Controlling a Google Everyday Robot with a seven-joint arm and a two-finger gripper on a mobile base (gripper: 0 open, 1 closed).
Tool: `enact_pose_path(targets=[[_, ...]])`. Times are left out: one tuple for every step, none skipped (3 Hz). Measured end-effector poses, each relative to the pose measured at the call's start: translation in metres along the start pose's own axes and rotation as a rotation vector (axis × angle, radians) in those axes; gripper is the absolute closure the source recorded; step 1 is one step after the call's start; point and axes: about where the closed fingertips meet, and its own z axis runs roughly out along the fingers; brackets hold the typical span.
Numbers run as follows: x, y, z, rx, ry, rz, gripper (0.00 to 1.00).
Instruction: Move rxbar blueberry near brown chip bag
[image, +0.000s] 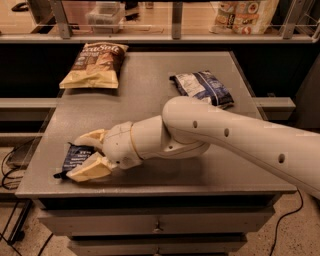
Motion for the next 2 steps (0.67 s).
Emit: enact_pose_path(targets=[[-0.005,-0.01,-0.018,0.046,0.004,0.013,1.0],[-0.008,-0.029,-0.05,0.118,0.018,0.035,1.0]])
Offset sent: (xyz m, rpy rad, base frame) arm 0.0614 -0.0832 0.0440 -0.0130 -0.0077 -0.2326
